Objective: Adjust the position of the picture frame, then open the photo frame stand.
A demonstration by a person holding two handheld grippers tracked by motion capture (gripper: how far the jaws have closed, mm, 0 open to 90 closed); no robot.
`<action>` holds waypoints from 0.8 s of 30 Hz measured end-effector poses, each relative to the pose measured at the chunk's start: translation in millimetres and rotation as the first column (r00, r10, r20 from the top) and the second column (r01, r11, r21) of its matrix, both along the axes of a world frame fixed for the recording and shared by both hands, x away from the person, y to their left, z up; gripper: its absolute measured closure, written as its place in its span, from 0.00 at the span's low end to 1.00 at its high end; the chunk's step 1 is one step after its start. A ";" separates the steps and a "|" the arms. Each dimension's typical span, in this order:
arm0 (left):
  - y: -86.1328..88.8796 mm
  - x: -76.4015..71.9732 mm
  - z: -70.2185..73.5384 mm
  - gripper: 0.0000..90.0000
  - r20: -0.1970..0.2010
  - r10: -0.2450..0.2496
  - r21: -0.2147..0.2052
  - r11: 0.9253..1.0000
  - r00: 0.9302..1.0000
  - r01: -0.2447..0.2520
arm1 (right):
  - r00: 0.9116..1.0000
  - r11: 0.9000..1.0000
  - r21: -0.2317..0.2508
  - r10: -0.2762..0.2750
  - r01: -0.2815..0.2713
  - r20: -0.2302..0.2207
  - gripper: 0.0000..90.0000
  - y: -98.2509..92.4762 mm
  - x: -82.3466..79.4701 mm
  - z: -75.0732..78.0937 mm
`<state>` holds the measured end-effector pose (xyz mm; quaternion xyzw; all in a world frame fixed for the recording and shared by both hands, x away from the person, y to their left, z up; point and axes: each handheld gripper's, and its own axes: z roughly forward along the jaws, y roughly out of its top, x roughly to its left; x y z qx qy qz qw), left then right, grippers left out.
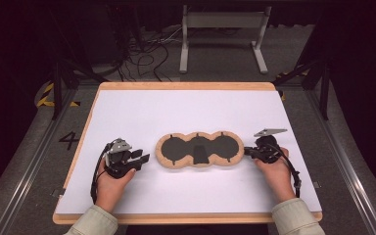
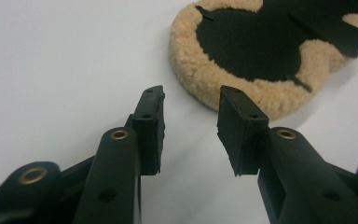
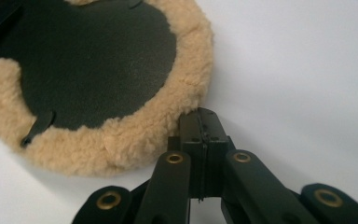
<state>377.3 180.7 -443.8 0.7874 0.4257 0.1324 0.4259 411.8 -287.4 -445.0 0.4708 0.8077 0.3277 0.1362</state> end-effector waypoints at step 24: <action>1.0 7.6 16.4 0.57 0.044 -0.097 0.044 0.994 0.994 0.096 | 0.961 0.967 -0.032 0.256 -0.254 0.109 1.00 57.8 -48.0 47.7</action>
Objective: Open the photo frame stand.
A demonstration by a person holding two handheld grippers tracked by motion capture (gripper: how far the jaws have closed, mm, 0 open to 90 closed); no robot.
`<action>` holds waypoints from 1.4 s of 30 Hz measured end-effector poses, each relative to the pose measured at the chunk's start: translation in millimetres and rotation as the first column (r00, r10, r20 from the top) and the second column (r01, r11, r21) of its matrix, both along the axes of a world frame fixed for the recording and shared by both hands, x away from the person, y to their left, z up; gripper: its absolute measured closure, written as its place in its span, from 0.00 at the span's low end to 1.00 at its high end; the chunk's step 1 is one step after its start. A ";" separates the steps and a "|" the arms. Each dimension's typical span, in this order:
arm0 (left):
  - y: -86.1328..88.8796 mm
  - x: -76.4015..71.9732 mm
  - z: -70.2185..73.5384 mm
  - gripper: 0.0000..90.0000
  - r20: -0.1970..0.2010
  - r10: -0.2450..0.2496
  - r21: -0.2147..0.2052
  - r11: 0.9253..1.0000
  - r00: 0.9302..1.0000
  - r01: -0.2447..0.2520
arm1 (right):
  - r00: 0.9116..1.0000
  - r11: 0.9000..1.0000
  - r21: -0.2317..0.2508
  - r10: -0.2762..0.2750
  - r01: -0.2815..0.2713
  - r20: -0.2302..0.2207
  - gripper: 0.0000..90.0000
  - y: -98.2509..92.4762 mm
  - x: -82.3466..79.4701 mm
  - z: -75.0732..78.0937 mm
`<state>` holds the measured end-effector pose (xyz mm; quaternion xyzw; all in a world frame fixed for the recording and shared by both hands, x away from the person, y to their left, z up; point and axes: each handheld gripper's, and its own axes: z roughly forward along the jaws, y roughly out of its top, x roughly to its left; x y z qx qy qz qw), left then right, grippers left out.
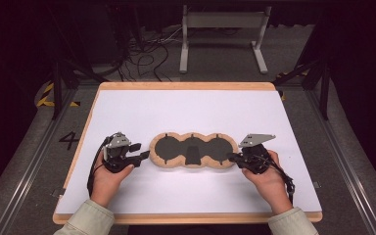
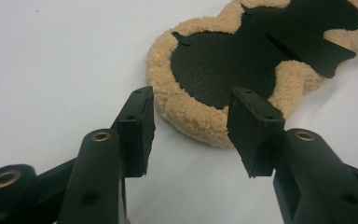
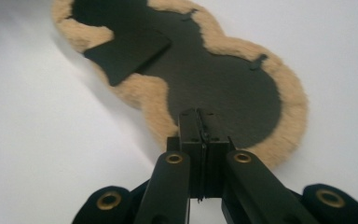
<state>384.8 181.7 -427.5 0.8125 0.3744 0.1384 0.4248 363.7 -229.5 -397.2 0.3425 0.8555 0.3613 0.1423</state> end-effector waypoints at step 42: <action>7.3 -8.4 -3.1 0.54 0.000 -0.003 -0.016 1.000 1.000 0.003 | 0.986 0.991 0.038 0.128 -0.124 -0.108 1.00 69.1 15.7 -34.4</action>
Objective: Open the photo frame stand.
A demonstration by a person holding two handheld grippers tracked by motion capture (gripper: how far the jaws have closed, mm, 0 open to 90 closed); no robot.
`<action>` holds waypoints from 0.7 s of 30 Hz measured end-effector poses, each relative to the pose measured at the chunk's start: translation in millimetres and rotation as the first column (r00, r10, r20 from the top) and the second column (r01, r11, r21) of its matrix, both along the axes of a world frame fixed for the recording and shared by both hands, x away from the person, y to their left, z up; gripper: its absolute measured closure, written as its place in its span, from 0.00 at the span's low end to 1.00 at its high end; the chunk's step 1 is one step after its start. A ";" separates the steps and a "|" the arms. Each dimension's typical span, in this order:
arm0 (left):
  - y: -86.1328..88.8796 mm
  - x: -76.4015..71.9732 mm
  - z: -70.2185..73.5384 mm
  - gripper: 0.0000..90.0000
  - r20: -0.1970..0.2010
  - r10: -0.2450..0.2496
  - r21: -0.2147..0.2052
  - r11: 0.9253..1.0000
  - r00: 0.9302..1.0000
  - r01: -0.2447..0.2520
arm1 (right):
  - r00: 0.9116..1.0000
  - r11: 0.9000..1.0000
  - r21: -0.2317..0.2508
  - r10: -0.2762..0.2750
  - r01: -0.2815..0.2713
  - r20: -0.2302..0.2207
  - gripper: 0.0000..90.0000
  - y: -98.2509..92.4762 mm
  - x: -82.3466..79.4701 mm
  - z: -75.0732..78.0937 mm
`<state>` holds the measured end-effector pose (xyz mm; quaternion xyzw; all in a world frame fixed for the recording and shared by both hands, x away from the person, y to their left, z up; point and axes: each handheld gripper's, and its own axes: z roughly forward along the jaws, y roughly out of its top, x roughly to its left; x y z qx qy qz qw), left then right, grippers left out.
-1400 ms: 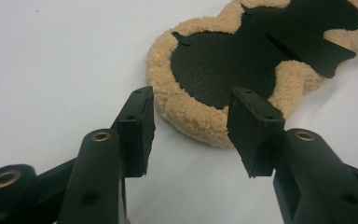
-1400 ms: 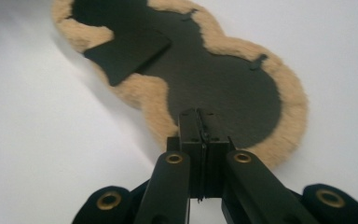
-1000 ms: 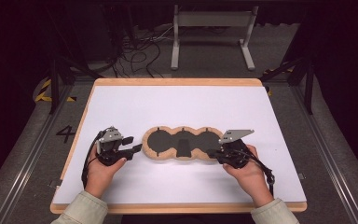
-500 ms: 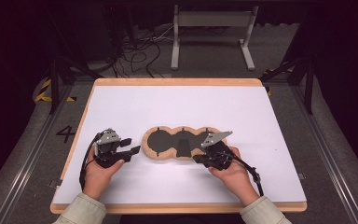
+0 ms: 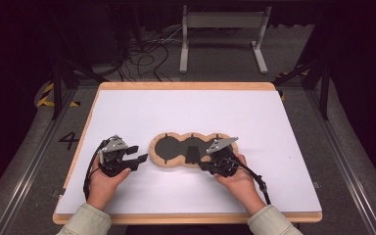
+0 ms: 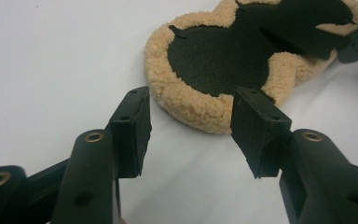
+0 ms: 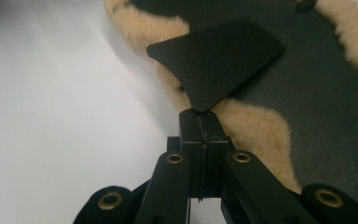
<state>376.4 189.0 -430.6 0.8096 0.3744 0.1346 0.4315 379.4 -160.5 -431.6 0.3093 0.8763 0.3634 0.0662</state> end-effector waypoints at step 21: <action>-1.2 1.1 2.1 0.53 -0.008 -0.013 -0.027 1.000 1.000 0.013 | 0.985 0.995 0.066 -0.078 0.068 0.153 0.88 -32.9 -12.0 40.4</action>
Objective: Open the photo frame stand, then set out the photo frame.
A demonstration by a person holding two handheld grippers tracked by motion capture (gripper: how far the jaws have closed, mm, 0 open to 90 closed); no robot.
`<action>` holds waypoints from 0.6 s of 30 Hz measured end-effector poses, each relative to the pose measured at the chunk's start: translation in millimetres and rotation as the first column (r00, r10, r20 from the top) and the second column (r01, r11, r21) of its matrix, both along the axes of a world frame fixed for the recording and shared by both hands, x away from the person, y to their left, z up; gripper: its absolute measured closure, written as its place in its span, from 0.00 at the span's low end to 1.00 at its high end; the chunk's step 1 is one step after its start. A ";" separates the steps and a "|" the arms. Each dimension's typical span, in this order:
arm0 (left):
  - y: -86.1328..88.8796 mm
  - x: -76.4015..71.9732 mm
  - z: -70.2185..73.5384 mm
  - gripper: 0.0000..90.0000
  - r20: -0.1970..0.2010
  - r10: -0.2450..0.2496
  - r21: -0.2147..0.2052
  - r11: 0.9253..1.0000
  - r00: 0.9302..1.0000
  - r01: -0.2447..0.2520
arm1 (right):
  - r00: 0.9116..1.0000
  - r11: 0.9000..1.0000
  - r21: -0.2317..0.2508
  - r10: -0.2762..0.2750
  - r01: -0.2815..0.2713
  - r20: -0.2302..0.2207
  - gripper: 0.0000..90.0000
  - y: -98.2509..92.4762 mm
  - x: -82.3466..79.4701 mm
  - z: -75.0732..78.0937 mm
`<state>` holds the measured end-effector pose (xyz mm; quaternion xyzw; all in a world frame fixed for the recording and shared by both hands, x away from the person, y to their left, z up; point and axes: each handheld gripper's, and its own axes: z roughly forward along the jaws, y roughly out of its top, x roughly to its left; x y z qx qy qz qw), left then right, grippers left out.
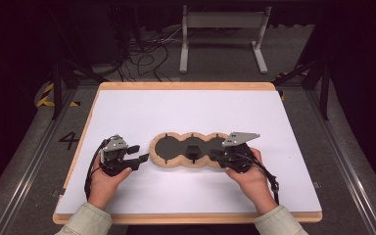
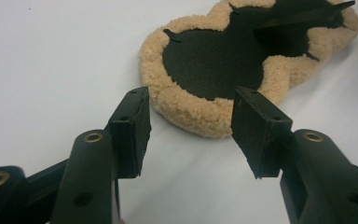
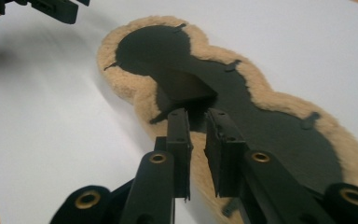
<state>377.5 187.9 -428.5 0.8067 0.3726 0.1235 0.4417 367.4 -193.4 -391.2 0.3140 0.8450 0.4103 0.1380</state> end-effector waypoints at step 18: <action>-4.0 -1.1 12.8 0.50 0.036 -0.022 -0.018 1.000 0.999 0.023 | 0.995 0.995 -0.030 -0.096 0.097 0.037 0.67 -35.5 3.7 13.4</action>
